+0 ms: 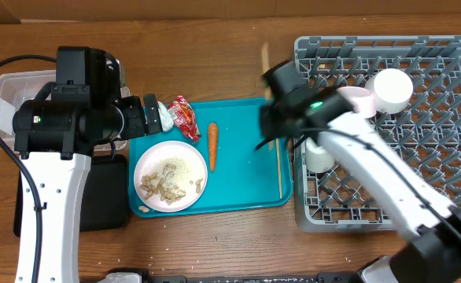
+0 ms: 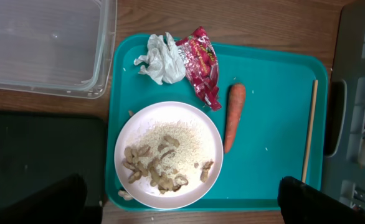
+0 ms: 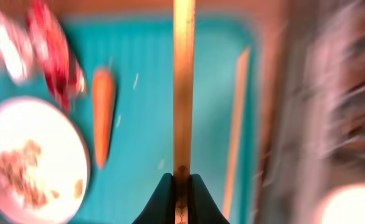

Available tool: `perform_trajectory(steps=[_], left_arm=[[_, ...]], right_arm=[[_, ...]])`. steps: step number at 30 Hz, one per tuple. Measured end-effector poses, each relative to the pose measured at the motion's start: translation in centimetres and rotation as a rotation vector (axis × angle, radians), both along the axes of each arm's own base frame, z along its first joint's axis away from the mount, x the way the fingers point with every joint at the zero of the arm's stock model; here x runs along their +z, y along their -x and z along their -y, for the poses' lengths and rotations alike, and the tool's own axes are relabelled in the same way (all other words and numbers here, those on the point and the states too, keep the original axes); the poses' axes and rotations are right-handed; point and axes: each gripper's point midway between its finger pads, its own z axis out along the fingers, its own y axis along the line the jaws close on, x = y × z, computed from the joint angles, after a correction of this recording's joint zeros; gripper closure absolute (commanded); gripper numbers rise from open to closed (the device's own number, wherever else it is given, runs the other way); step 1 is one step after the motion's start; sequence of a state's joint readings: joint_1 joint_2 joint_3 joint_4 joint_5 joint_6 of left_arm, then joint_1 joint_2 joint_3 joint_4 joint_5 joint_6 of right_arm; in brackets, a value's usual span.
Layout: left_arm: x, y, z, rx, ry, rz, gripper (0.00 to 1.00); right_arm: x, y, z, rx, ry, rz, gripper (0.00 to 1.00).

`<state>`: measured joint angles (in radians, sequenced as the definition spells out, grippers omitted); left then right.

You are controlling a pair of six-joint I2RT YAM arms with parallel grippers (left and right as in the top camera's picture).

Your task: Sort waste into correct bins and load items into the dishwasher

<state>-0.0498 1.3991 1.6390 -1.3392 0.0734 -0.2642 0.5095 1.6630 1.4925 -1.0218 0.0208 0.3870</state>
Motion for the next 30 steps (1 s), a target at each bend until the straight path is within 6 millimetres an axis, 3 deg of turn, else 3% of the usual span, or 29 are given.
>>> perform_trajectory(steps=[4, 10, 13, 16, 19, 26, 30], left_arm=[[0.0, 0.0, 0.0, 0.000, 0.000, 0.000, 0.00], [0.0, 0.0, 0.0, 0.000, 0.000, 0.000, 0.00], [0.0, 0.0, 0.0, 0.000, 0.000, 0.000, 0.00], [0.0, 0.0, 0.0, 0.000, 0.000, 0.000, 0.00], [0.0, 0.0, 0.0, 0.000, 0.000, 0.000, 0.00], [0.0, 0.0, 0.0, 0.000, 0.000, 0.000, 0.00], [0.0, 0.0, 0.0, 0.000, 0.000, 0.000, 0.00]], right_arm=[[1.1, -2.9, 5.0, -0.073, 0.044, 0.063, 0.96], [-0.9, -5.9, 10.3, -0.117, 0.117, 0.068, 0.95], [-2.9, -6.6, 11.2, -0.100, 0.144, 0.035, 0.77], [-4.2, -6.0, 10.4, -0.039, 0.140, -0.009, 0.73], [-4.2, -4.7, 8.4, 0.029, 0.119, -0.036, 0.71], [-3.1, 0.6, 0.6, 0.212, 0.087, -0.076, 0.68], [-3.8, 2.4, -2.1, 0.241, 0.097, -0.083, 0.64]])
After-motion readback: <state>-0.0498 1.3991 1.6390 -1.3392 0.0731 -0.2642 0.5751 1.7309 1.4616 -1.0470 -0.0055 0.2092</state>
